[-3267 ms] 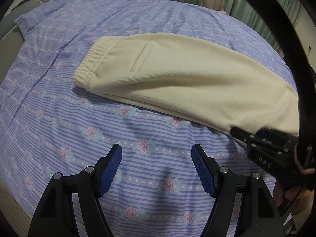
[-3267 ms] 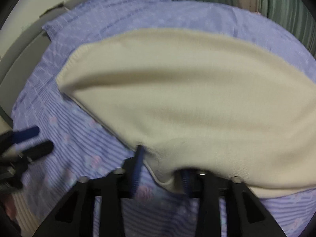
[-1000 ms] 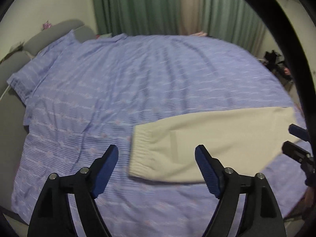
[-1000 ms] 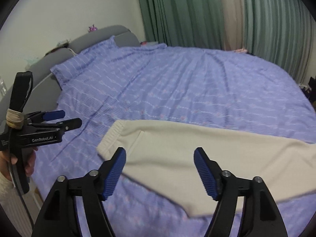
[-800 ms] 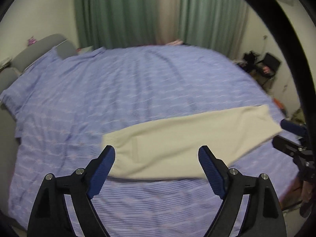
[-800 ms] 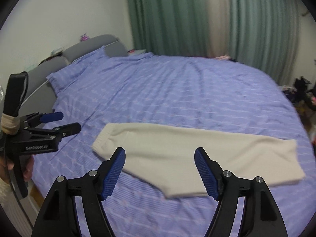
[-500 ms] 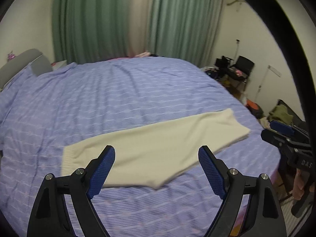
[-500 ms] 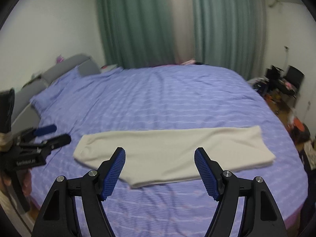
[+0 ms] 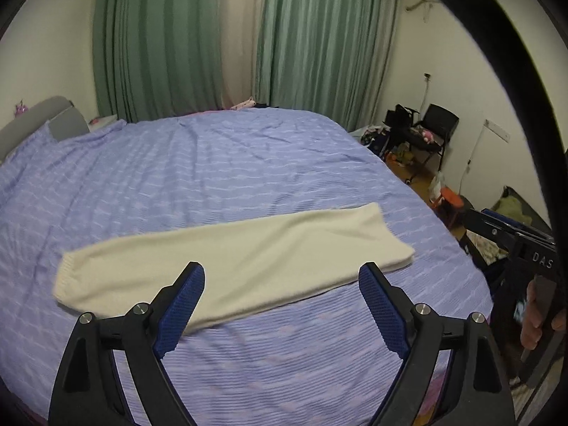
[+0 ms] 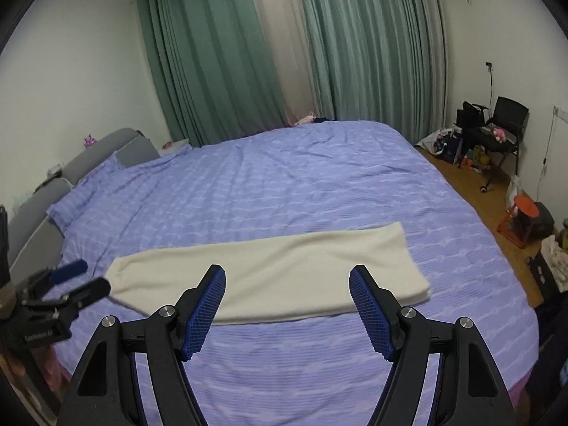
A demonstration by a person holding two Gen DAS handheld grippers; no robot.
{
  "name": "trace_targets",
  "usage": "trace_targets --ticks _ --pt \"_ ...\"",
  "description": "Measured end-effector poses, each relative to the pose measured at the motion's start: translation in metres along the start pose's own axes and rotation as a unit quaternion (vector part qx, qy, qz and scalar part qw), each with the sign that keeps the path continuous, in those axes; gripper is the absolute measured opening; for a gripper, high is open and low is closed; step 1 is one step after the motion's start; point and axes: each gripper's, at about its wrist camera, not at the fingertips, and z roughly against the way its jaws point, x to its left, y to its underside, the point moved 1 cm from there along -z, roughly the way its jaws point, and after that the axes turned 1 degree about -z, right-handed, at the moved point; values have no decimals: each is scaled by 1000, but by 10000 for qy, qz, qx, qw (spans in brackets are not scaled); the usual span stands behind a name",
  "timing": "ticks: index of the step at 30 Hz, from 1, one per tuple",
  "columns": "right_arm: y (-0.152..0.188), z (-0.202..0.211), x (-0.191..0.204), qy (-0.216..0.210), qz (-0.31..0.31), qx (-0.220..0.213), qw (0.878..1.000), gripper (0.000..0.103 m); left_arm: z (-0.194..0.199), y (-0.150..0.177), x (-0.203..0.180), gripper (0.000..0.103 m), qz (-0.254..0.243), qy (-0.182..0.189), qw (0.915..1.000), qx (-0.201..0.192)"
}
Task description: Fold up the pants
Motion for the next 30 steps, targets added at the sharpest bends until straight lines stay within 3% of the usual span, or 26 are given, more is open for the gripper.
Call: trace_targets --ticks 3,7,13,16,23,30 --pt "-1 -16 -48 -41 17 215 9998 73 -27 5 -42 90 121 -326 9994 70" --pt "3 -42 -108 -26 -102 409 9991 72 -57 8 -86 90 58 -478 9985 252" --pt "20 -104 -185 201 -783 717 9941 64 -118 17 -136 90 -317 -781 9949 556" --pt "31 -135 -212 304 -1071 854 9901 56 -157 24 -148 90 -251 -820 9932 792" --pt "73 -211 -259 445 -1698 1370 9749 52 -237 40 -153 89 125 -831 9874 1340" --pt "89 -246 -285 356 -2289 1498 9612 45 -252 49 -169 89 121 -776 9858 1488"
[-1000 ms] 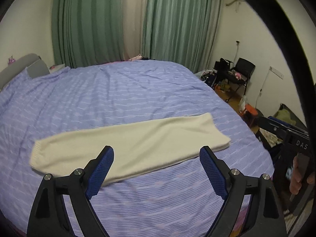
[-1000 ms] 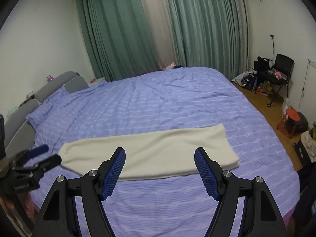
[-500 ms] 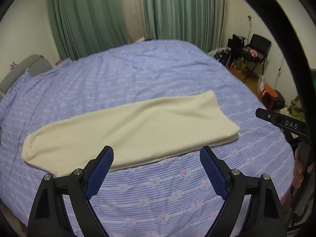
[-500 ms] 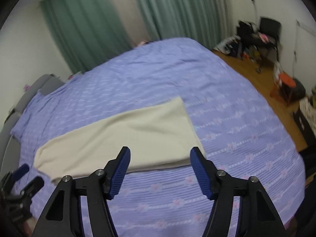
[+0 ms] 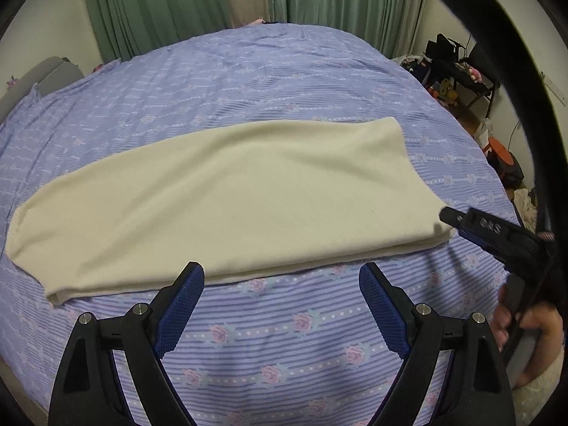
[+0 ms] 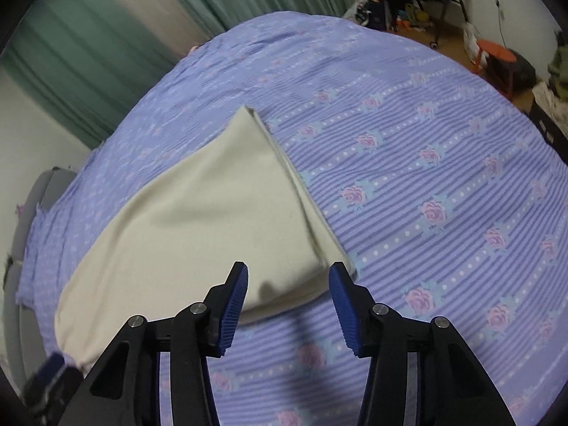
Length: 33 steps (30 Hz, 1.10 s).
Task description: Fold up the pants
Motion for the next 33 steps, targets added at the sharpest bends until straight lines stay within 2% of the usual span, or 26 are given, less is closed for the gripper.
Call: trace_targets --ticks 2,4,5,7,9,10,13,15,17,18,19,21,24,27,29,31,33 --pt "-3 -4 -1 -91 -130 69 9999 36 0 0 -6 89 -8 32 10000 28" --pt "-5 -5 -2 -255 -191 109 9994 8 -2 0 -11 89 -40 79 9999 76" --pt "-7 -4 0 -228 -107 114 9996 8 -1 -1 -13 89 -48 101 9999 83" --pt "-10 5 4 95 178 -67 9998 6 0 -4 -18 89 -63 127 9999 59" --pt "-14 20 8 487 596 -414 9962 6 1 -7 -23 89 -77 175 9998 11" --pt "-15 21 6 579 669 -433 9951 5 0 -9 -27 89 -87 194 9998 -1" --pt "-12 -2 -12 734 450 79 9963 5 -3 -11 -35 89 -130 212 9997 39" --pt "-7 -7 -18 647 421 174 9969 6 -3 -12 -38 89 -181 211 9996 32" --pt "-8 5 -14 746 417 -4 9963 20 -2 -13 -39 89 -200 161 9997 1" --pt "-8 14 -11 897 481 -117 9947 41 -1 -13 -37 89 -187 144 9997 -14" --pt "-10 23 -5 958 583 -274 9933 48 -1 -14 -35 89 -144 129 9998 -32" --pt "-12 45 12 890 946 -636 9895 48 -1 -17 -32 89 -47 145 9999 -56" --pt "-12 57 34 619 1353 -672 9866 48 -2 -20 -26 89 83 140 9998 -66" --pt "-7 52 48 236 1642 -505 9848 47 -2 -21 -22 89 160 126 9998 -78" --pt "-1 33 59 167 1839 -284 9824 44 -3 -21 -20 89 166 105 9998 -79" --pt "3 19 63 92 1880 -55 9821 34 -3 -20 -20 89 164 87 9998 -81" --pt "8 9 66 -26 1849 138 9826 34 -4 -20 -20 89 133 74 9999 -71"
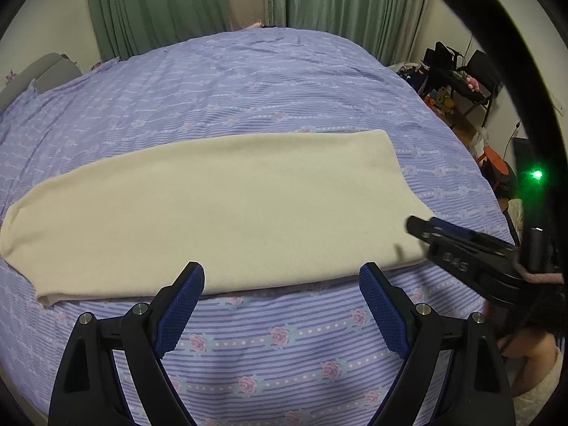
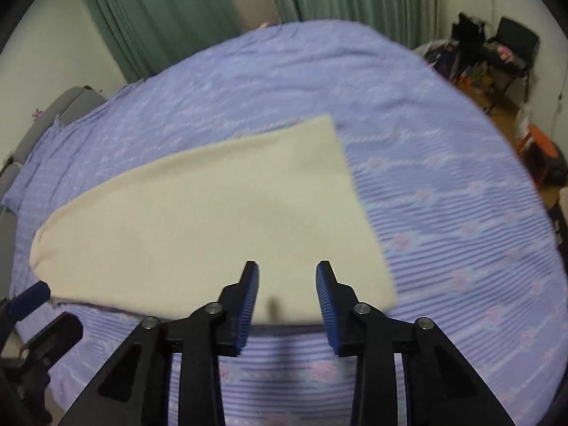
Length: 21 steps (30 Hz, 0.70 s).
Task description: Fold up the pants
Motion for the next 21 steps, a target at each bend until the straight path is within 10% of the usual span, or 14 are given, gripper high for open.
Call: trace_targets --ticks 5,7,10,21 --pt "-5 -34 1 70 -54 245 9997 31 -2 0 0 89 4 -16 10000 -3" --pt "-7 -45 0 1 -97 333 9994 7 -3 -1 0 89 39 1 10000 -1" --pt "-5 -49 -1 14 -125 388 9992 1 -2 -3 2 89 94 31 10000 0" --pt "43 60 -36 774 -427 85 9961 1 -2 -6 -4 89 139 291 9995 16"
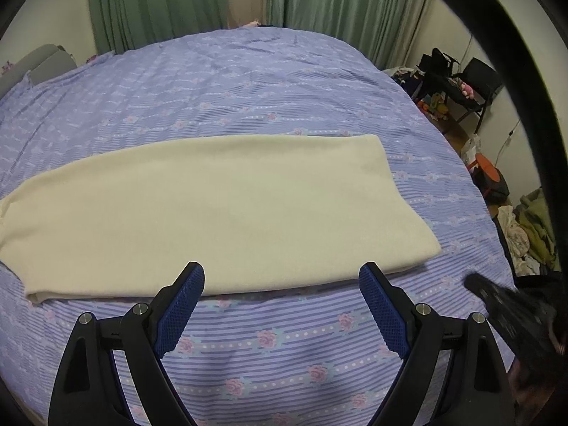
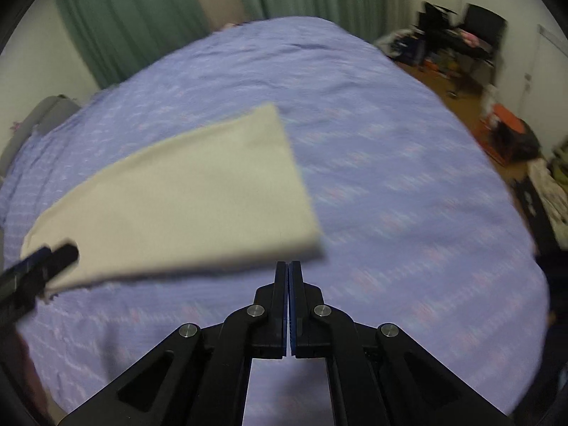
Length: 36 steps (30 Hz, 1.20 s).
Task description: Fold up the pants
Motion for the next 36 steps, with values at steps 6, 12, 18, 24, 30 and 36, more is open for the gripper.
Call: trace_targets --ticks 6,12,18,24,30,36 --pt "40 19 -59 1093 -489 601 9910 3 1 3 -23 89 -301 149 9994 29" --pt "45 50 -77 2497 -549 326 9662 77 2 4 -35 89 -594 51 9982 27" --pt "13 83 -54 2467 -150 -802 9656 82 3 1 -29 89 -551 -51 9985 -40" --pt "-8 47 -23 437 -270 -957 9941 82 2 -2 -16 89 -539 -205 9983 -97" --pt "-8 -21 -9 -472 -740 -500 9949 82 -14 -6 -14 89 -680 -260 9973 -116" --pt "-7 -77 -13 -962 -1435 -97 9849 82 -32 -13 -17 89 -646 -219 9976 -65"
